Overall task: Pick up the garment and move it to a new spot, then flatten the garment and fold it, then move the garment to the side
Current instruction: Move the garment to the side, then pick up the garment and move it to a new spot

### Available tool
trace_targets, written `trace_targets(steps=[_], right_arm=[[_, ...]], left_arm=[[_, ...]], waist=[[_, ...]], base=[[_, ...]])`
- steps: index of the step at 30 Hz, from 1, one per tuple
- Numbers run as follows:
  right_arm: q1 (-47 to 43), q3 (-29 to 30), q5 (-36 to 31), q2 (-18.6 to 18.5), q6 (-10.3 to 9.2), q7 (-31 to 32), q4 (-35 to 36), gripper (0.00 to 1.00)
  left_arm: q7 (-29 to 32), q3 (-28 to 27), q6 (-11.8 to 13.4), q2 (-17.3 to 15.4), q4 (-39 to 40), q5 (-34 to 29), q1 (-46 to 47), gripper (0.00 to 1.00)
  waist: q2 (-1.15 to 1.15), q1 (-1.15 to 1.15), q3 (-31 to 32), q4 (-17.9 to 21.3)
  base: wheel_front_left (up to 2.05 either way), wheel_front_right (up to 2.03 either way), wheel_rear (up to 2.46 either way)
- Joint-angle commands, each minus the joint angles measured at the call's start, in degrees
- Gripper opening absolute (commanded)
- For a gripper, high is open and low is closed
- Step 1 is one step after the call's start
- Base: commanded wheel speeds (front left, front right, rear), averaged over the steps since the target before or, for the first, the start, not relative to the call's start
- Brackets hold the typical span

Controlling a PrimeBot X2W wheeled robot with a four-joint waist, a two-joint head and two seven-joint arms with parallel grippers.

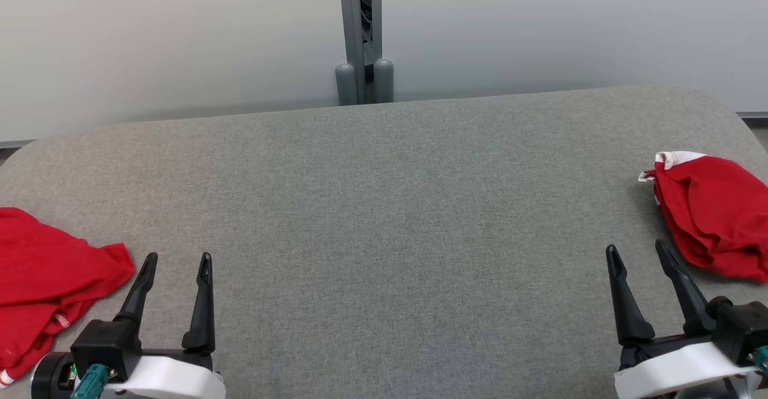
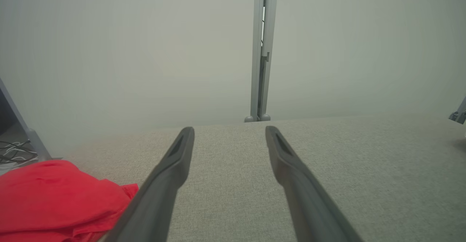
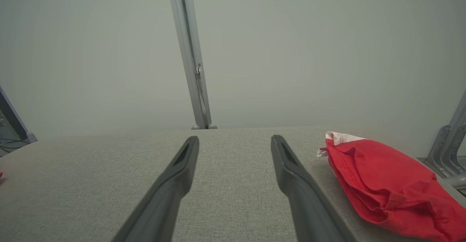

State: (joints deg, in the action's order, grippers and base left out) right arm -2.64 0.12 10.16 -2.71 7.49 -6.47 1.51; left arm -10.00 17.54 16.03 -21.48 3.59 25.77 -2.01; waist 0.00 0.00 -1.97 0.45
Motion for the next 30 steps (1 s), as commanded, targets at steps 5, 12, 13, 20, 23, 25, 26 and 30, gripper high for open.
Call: trace_targets(steps=[5,12,13,20,23,25,26,30], right_arm=[[0.37,0.22,0.57,-0.32,0.01,0.01,0.78,1.00],[0.68,0.21,0.74,-0.32,0.01,-0.20,0.52,1.00],[0.71,0.23,0.79,-0.32,0.01,-0.26,0.44,1.00],[0.53,0.40,0.89,-0.32,0.01,-0.44,0.15,1.00],[0.37,0.46,0.89,-0.31,0.01,-0.34,0.10,1.00],[0.05,0.70,0.73,-0.32,0.01,-0.22,0.18,1.00],[-0.08,0.82,0.69,-0.32,0.01,-0.13,0.25,1.00],[-0.12,0.35,0.57,-0.31,0.01,0.25,1.02,1.00]], left_arm=[[0.19,-0.05,0.14,-0.50,0.29,0.15,0.61,1.00],[0.40,0.41,0.03,-0.67,0.26,-0.02,1.40,1.00],[0.40,0.44,0.07,-0.67,0.28,-0.02,1.44,1.00],[0.53,0.80,0.33,-0.67,0.40,-0.11,1.60,1.00],[0.57,1.07,0.32,-0.59,0.42,-0.21,1.73,1.00],[0.42,1.23,0.21,-0.31,0.23,-0.04,2.11,1.00],[0.21,1.17,0.13,-0.15,0.14,0.20,2.50,1.00],[-0.28,0.99,-0.36,-0.20,-0.45,0.46,3.75,1.00]], waist=[[0.00,0.00,-0.32,0.30],[0.00,0.00,-0.50,0.30],[0.00,0.00,-0.51,0.31],[0.00,0.00,-0.42,0.23],[0.00,0.00,-0.55,-0.08],[0.00,0.00,-0.59,-0.73],[0.00,0.00,-0.62,-1.26],[0.00,0.00,-0.81,-4.79]], base=[[0.00,0.00,0.00],[0.00,0.00,0.00],[0.00,0.00,0.00],[0.00,0.00,0.00],[0.00,0.00,0.00],[0.00,0.00,0.00],[0.00,0.00,0.00],[0.00,0.00,0.00]])
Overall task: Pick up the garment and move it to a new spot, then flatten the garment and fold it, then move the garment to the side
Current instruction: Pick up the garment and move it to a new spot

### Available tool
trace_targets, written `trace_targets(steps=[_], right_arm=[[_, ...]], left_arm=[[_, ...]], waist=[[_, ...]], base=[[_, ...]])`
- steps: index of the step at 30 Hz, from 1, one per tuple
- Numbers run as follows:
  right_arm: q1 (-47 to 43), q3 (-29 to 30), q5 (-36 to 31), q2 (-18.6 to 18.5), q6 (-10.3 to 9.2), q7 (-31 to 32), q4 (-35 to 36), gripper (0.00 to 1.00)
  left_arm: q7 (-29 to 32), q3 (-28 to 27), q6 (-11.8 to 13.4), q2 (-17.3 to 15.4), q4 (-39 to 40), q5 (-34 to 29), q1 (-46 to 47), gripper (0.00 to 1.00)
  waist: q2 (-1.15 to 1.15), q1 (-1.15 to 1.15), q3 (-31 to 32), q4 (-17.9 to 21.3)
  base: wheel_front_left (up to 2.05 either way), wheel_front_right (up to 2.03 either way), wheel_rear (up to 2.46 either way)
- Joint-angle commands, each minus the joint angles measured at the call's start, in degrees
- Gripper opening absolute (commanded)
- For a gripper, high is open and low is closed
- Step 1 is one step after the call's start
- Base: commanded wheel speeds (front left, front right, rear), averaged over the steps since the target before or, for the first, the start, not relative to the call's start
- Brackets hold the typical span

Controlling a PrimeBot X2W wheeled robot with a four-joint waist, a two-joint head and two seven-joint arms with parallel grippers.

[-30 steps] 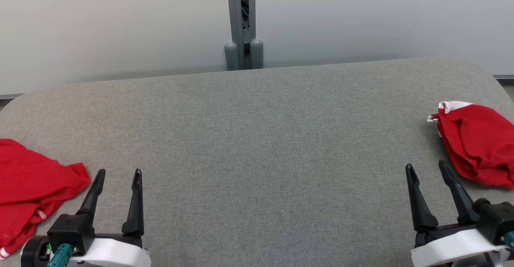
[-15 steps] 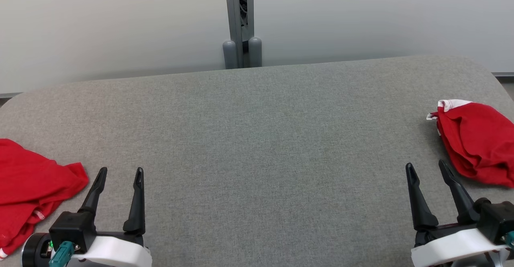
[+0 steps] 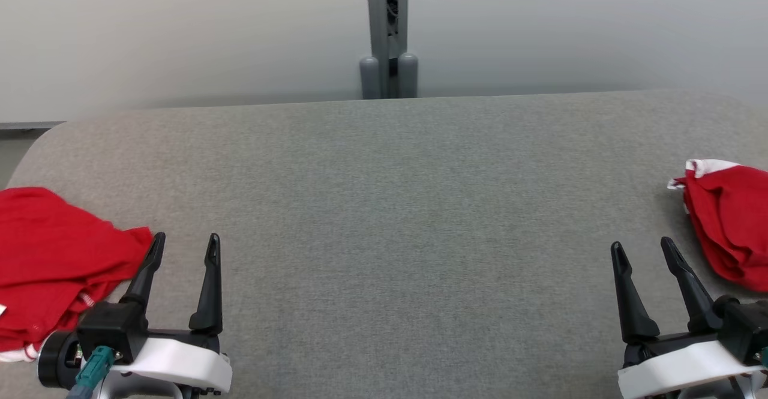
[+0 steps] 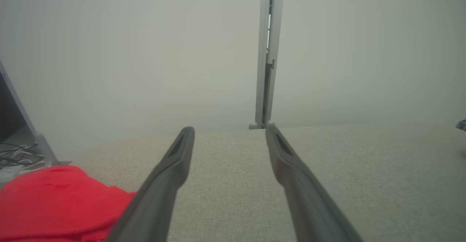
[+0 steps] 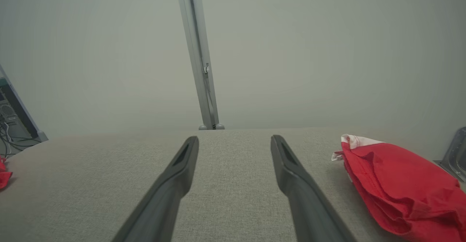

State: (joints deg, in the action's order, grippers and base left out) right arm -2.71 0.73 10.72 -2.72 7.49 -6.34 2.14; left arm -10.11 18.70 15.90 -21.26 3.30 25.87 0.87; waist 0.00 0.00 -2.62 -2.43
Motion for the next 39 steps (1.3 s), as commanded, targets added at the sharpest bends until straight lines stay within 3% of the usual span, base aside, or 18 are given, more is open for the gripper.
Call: trace_targets(steps=[1,14,19,26,39], right_arm=[[0.04,-0.20,-0.12,-0.30,0.01,0.30,0.49,1.00],[2.12,-4.00,0.12,-0.33,0.01,1.14,0.30,1.00],[2.31,-5.28,0.77,-0.33,0.01,0.88,-0.43,1.00],[2.93,-5.59,0.90,-0.34,0.01,0.49,-1.58,1.00],[3.49,-5.82,1.37,-0.33,0.01,0.17,-2.23,1.00]], left_arm=[[-0.30,-0.20,-0.30,-0.59,-0.30,0.24,1.26,1.00],[-2.15,-2.29,-0.23,-1.26,-1.89,0.80,2.80,1.00],[-2.73,-3.33,0.13,-1.52,-2.27,1.39,2.29,1.00],[-3.16,-3.87,-0.12,-1.22,-2.58,1.95,1.85,1.00],[-3.94,-4.83,-0.11,-0.99,-2.92,2.40,4.05,1.00]], waist=[[0.00,0.00,-0.32,-3.22],[0.00,0.00,-0.58,-18.82],[0.00,0.00,-0.68,-22.76],[0.00,0.00,-0.76,-24.55],[0.00,0.00,-1.37,-23.88]], base=[[0.00,0.00,0.00],[0.00,0.00,0.00],[0.00,0.00,0.00],[0.00,0.00,0.00],[0.00,0.00,0.00]])
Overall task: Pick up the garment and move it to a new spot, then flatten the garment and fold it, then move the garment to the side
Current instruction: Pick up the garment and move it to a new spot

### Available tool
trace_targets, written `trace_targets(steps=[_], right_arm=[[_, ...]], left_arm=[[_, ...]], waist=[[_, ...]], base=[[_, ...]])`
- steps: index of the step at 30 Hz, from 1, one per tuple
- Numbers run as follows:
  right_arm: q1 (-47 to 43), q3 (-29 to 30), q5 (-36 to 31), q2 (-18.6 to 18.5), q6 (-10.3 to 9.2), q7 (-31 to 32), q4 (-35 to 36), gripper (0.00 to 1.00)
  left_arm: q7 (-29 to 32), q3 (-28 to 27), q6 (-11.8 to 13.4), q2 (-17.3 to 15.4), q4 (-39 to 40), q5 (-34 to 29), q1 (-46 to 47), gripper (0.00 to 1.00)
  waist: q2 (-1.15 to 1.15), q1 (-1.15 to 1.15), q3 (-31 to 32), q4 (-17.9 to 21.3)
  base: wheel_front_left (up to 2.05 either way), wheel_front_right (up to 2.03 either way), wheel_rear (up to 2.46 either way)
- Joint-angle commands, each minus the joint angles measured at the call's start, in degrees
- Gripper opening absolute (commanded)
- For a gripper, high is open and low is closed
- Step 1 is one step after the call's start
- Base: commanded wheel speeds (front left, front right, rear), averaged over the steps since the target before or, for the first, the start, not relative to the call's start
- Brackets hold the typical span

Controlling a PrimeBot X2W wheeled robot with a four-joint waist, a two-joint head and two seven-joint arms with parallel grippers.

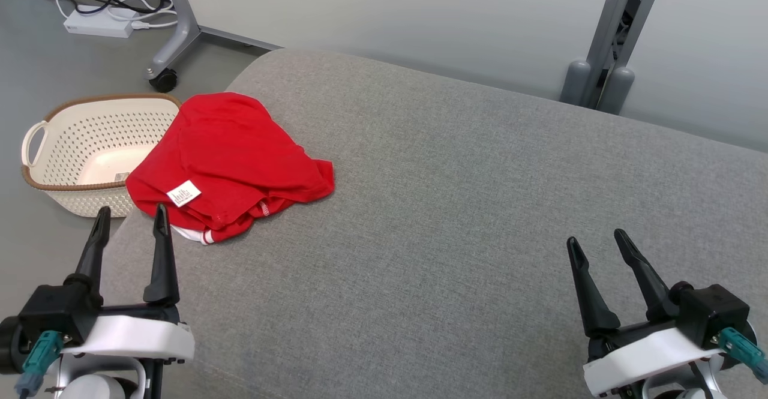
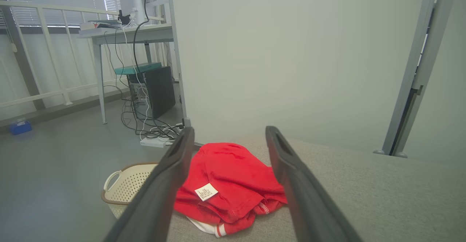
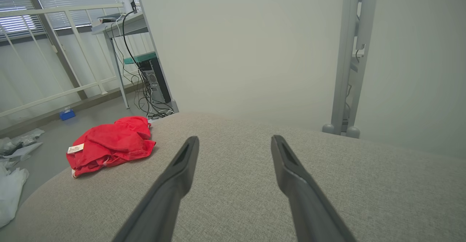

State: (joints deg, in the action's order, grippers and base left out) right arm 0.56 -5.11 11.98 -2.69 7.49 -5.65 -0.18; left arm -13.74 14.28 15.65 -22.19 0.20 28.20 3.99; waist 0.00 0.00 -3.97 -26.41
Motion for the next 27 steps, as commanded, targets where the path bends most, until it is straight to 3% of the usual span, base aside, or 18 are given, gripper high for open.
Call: trace_targets(steps=[1,8,11,17,27], right_arm=[[0.28,0.03,0.13,-0.37,0.01,-0.55,0.07,1.00],[1.28,0.08,-0.20,-0.36,0.01,-0.22,0.70,1.00],[1.81,-0.34,-0.89,-0.36,0.01,0.21,1.09,1.00],[3.87,-1.43,-1.88,-0.38,0.01,1.34,1.90,1.00],[7.69,-1.73,-3.26,-0.37,0.01,1.74,2.70,1.00]], left_arm=[[-0.31,-0.63,0.34,-0.12,0.37,-0.01,1.39,1.00],[-0.62,-3.25,1.26,-1.91,0.21,-1.19,6.82,1.00],[-0.29,-4.27,0.34,-2.26,-2.44,-0.16,10.75,1.00],[0.52,-5.32,-5.31,-3.37,-18.97,3.54,19.71,1.00],[3.51,-2.65,-14.64,-1.65,-49.46,6.43,31.01,1.00]], waist=[[0.00,0.00,-0.07,0.18],[0.00,0.00,-1.44,1.18],[0.00,0.00,-2.80,2.16],[0.00,0.00,-6.87,5.39],[0.00,0.00,-14.58,10.93]], base=[[0.00,0.00,0.00],[0.00,0.00,0.00],[0.00,0.00,0.00],[0.00,0.00,0.00],[0.00,0.00,0.00]])
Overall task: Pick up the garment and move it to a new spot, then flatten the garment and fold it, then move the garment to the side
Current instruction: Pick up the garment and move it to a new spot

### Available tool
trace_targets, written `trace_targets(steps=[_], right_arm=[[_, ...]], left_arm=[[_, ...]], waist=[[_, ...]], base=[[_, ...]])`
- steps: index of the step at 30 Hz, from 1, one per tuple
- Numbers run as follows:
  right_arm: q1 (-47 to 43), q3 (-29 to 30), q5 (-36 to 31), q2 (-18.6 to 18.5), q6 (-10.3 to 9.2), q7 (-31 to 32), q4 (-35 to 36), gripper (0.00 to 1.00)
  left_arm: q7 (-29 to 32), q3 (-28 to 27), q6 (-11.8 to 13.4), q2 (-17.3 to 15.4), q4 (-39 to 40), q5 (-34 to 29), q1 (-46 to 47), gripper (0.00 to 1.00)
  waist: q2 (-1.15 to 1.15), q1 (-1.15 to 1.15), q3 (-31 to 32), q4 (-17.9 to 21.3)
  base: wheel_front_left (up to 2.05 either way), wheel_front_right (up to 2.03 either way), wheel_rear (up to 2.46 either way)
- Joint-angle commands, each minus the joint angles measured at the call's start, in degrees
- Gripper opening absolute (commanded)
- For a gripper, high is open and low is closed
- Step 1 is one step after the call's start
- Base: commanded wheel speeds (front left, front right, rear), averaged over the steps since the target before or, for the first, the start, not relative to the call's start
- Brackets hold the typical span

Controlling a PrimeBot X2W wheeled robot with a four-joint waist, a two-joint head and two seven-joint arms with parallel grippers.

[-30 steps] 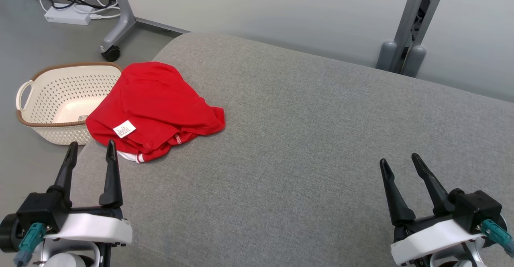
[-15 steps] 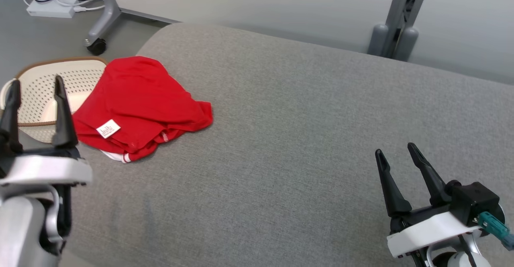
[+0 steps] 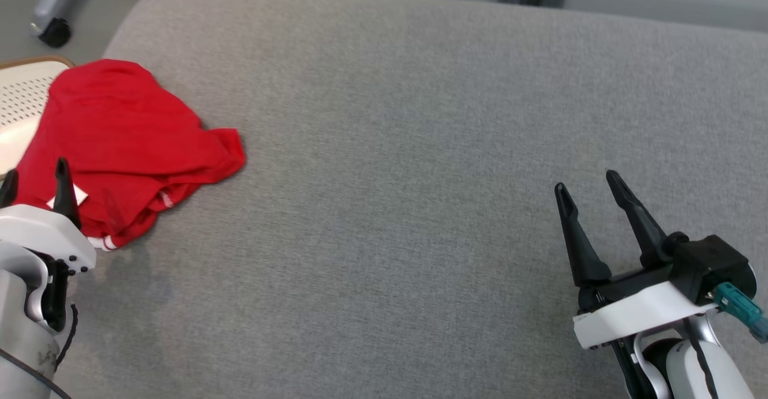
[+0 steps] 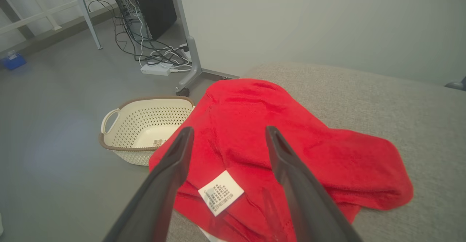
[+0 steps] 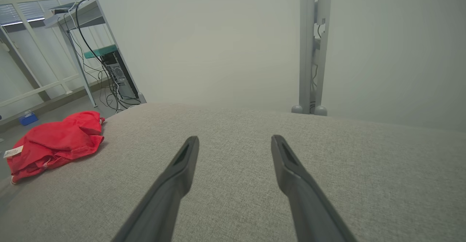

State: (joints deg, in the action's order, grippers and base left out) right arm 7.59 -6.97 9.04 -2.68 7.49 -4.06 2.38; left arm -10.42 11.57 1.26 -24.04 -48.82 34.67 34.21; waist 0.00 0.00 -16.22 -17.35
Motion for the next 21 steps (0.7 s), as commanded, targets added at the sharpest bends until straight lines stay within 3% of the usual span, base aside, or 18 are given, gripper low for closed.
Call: trace_targets(steps=[1,7,12,13,14,15,21], right_arm=[[0.95,0.08,-0.52,-0.37,0.01,0.18,0.17,1.00],[3.54,-0.51,-1.32,-0.37,0.01,0.56,0.76,1.00],[5.28,-1.06,-1.64,-0.38,0.01,0.61,0.66,1.00],[5.47,-0.99,-1.67,-0.38,0.01,0.49,0.54,1.00],[5.65,-0.81,-1.72,-0.38,0.01,0.35,0.37,1.00],[5.83,-0.64,-1.73,-0.38,0.01,0.21,0.27,1.00],[5.82,0.18,-1.29,-0.38,0.01,-0.83,-0.54,1.00]], left_arm=[[0.42,0.29,-0.84,0.63,-2.80,0.19,1.61,1.00],[2.13,2.00,-4.40,1.39,-15.21,-0.02,5.35,1.00],[1.58,1.12,-5.54,1.76,-21.23,1.82,6.95,1.00],[0.60,0.62,-5.49,1.81,-21.74,2.27,7.24,0.78],[-0.12,0.55,-5.19,2.44,-21.92,2.26,7.53,0.18],[-0.77,0.47,-5.33,2.79,-22.15,2.44,7.84,0.00],[-4.49,-1.02,-5.06,0.65,-20.45,2.12,9.93,0.00]], waist=[[0.00,0.00,-3.02,2.20],[0.00,0.00,-7.50,4.24],[0.00,0.00,-9.85,5.34],[0.00,0.00,-10.08,5.39],[0.00,0.00,-10.16,5.35],[0.00,0.00,-10.25,5.29],[0.00,0.00,-9.35,4.78]], base=[[0.00,0.00,0.00],[0.00,0.00,0.00],[0.00,0.00,0.00],[0.00,0.00,0.00],[0.00,0.00,0.00],[0.00,0.00,0.00],[0.00,0.00,0.00]])
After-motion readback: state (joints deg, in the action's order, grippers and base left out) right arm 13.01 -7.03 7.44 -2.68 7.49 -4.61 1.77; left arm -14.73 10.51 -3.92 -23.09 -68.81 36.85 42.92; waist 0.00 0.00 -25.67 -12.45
